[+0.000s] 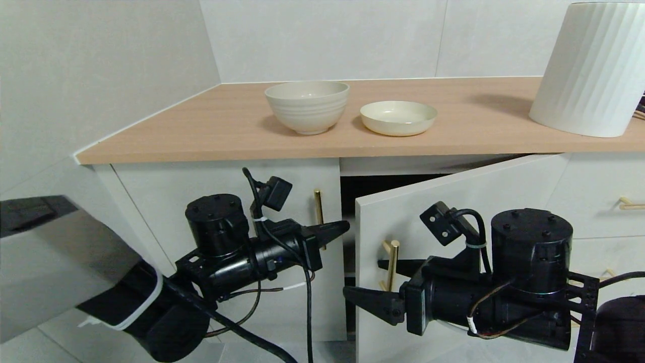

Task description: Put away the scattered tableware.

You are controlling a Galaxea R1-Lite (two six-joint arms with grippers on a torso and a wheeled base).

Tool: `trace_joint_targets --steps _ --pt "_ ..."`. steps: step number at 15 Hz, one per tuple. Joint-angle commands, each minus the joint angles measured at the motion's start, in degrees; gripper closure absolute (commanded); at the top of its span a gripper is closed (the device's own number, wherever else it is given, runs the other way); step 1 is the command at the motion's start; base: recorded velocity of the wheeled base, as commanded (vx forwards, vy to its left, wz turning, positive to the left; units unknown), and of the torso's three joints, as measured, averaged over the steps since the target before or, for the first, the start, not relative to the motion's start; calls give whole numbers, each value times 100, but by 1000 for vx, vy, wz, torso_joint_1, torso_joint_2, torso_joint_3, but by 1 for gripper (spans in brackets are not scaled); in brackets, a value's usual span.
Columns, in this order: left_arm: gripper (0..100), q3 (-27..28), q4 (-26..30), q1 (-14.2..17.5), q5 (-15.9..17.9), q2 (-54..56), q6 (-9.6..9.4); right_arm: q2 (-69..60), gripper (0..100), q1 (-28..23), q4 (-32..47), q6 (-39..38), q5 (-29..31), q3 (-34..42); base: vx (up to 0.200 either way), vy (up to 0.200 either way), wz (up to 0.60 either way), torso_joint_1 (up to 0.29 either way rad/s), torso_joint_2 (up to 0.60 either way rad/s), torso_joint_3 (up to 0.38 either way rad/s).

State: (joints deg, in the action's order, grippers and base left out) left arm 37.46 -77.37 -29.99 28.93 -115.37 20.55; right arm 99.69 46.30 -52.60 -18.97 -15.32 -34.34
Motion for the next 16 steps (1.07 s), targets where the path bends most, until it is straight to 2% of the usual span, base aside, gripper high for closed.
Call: trace_joint_targets --steps 1,7,9,10,13,16 --pt "100 130 -454 -165 16 -601 19 -29 0 -7 4 7 21 24 0 0 0 0 0 0" --pt "100 130 -480 -517 -19 -574 10 -266 0 -332 75 121 73 138 0 0 0 0 0 0" --pt "100 59 -498 -587 -54 -592 -7 -337 0 -728 356 789 56 138 0 0 0 0 0 0" --pt "100 59 -498 -587 -54 -601 -7 -389 0 -763 391 833 56 147 0 0 0 0 0 0" --pt "100 86 -498 -613 -54 -574 -7 -1233 0 -895 1208 789 29 402 0 0 0 0 0 0" --pt "100 16 -498 -613 -107 -442 -7 -2341 0 -886 2553 737 -138 595 0 0 0 0 0 0"
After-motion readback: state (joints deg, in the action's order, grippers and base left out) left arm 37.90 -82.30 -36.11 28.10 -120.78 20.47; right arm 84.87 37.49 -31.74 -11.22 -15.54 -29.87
